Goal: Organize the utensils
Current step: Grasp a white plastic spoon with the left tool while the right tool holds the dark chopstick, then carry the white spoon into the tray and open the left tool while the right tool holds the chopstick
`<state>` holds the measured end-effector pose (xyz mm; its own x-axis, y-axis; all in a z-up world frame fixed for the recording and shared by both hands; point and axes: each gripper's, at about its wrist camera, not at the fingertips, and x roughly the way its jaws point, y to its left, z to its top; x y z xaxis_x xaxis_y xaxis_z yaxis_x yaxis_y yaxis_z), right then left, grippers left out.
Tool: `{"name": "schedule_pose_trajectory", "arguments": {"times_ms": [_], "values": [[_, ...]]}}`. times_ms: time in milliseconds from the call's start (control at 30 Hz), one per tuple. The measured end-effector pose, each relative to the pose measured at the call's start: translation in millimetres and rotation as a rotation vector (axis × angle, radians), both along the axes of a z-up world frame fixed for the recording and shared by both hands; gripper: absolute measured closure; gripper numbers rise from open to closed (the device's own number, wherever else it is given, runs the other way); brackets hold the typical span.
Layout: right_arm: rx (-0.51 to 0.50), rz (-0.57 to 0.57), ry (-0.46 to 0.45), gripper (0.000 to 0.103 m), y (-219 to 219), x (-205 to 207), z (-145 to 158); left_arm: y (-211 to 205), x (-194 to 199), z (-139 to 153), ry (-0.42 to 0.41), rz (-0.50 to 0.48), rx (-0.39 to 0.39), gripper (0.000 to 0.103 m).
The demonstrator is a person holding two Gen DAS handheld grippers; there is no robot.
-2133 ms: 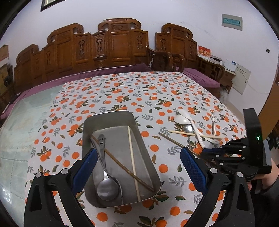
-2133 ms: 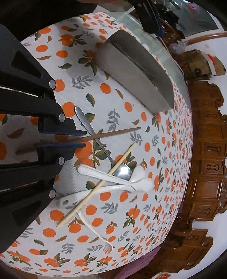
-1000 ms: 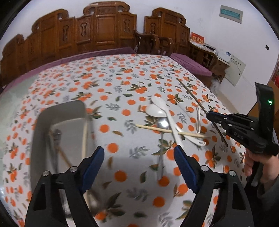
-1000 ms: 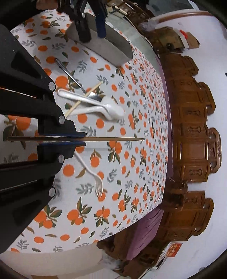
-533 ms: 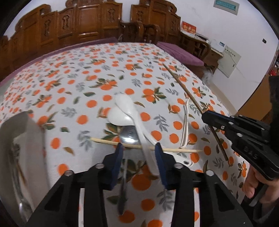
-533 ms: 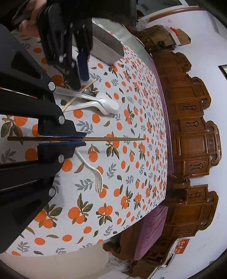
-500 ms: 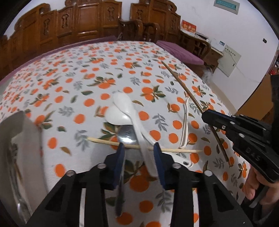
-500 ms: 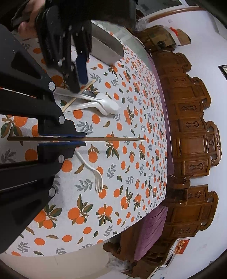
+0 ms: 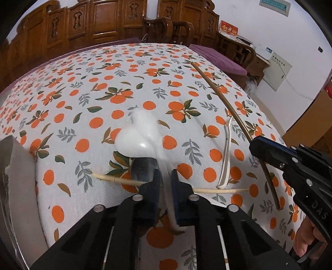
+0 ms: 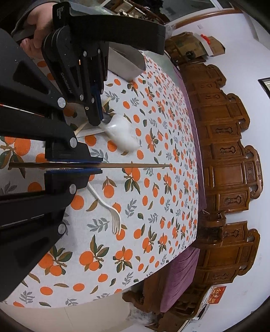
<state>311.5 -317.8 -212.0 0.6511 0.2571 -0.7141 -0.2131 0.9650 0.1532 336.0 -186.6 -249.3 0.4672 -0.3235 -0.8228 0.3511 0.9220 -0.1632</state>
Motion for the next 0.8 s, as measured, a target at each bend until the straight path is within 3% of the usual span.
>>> {"name": "schedule_pose_trajectory", "arguments": {"times_ms": [433,800], "values": [[-0.004,0.040,-0.003,0.097,16,-1,2,8,-17,24,-0.051,-0.017,-0.004,0.100],[-0.033,0.130,-0.008,0.097,55,-8,7,53,-37,56,-0.116,0.014,0.021,0.100]]}}
